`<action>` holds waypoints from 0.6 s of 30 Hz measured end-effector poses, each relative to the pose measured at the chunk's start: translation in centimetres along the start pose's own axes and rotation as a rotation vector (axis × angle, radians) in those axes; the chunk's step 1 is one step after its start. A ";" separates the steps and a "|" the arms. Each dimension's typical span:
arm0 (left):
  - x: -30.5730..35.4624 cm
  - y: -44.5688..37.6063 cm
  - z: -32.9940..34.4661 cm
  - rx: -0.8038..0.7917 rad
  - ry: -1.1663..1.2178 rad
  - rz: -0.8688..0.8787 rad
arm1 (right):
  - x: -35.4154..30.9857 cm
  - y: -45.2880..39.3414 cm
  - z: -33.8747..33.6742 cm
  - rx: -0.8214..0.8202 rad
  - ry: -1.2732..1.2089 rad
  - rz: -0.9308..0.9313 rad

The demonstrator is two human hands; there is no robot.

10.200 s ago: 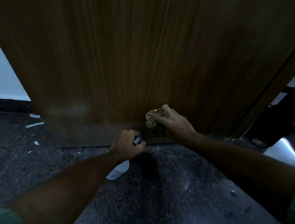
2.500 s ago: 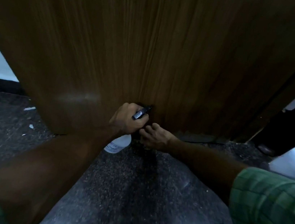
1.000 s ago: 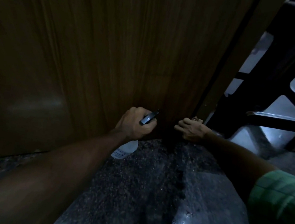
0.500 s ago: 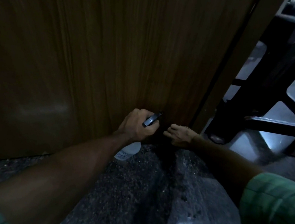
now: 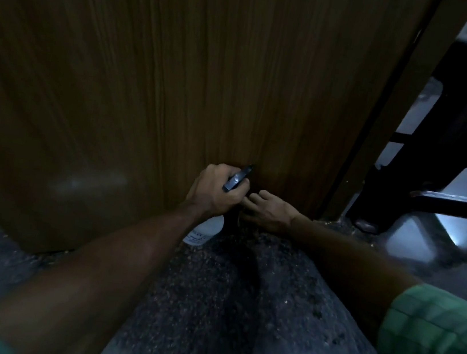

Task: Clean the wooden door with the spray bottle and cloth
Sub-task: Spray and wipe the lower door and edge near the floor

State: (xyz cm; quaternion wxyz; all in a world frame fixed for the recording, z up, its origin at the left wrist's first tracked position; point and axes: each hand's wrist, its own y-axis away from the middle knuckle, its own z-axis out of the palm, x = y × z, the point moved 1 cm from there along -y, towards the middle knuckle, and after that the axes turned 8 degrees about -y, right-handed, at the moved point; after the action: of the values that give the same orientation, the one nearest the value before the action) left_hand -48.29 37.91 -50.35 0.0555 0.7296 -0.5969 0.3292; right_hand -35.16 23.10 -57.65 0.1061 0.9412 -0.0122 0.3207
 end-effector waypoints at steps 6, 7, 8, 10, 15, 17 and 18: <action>-0.3 1.4 -3.1 0.022 0.020 -0.096 | -1.9 0.3 -4.8 -0.025 -0.371 0.372; 0.2 1.2 -4.1 0.019 0.011 -0.113 | -2.0 0.4 -6.3 -0.037 -0.426 0.434; 0.9 1.0 -5.2 0.016 0.009 -0.132 | -1.8 0.5 -8.1 -0.042 -0.468 0.483; 2.8 0.5 -8.4 0.009 0.020 -0.147 | -0.7 0.9 -12.3 -0.042 -0.538 0.535; 8.4 -0.9 -17.3 -0.052 0.047 -0.177 | 4.0 3.0 -23.6 -0.034 -0.656 0.609; 11.4 -1.7 -22.5 -0.061 0.069 -0.223 | 7.0 4.4 -29.6 -0.032 -0.734 0.669; 13.0 -2.1 -25.5 -0.066 0.086 -0.233 | 8.4 5.1 -32.8 -0.032 -0.760 0.697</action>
State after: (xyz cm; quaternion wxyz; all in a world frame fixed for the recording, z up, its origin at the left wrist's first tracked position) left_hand -56.00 39.72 -22.78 0.1429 0.7770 -0.5158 0.3314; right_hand -48.64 25.32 -26.27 -0.0047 0.9295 -0.3678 -0.0279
